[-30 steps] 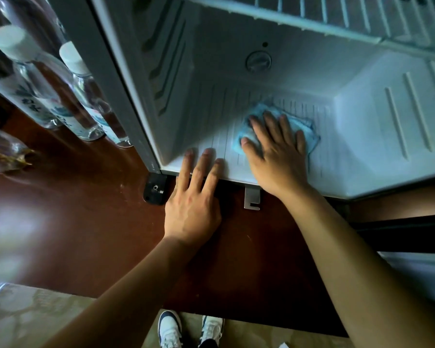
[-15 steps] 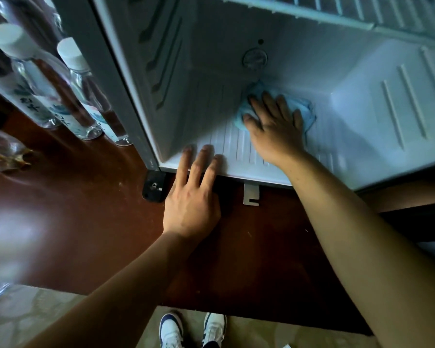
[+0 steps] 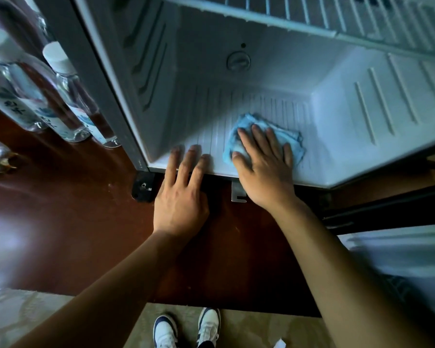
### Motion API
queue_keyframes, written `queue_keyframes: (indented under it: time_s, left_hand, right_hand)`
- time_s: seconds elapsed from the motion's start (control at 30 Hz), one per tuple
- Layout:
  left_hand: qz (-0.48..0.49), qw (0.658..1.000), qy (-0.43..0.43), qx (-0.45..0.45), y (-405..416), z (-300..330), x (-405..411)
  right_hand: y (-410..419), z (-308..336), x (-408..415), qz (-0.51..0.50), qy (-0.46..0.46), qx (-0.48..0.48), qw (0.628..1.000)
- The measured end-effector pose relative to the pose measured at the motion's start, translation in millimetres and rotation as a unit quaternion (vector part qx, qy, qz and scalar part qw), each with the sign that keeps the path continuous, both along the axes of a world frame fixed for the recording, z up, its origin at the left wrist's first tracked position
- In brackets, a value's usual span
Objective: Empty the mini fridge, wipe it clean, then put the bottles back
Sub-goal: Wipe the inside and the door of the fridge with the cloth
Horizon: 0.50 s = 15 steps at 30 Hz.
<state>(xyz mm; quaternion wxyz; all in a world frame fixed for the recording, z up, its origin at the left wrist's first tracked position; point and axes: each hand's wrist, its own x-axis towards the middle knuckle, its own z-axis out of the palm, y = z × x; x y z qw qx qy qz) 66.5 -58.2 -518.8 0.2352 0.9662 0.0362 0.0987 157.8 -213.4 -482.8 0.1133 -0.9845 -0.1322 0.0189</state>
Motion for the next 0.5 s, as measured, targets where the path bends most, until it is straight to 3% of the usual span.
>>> queue_keyframes:
  time_s: [0.5]
  left_hand:
    - [-0.006, 1.0, 0.003, 0.006, 1, -4, 3]
  right_hand:
    - [8, 7, 75, -0.013, -0.007, -0.034, 0.999]
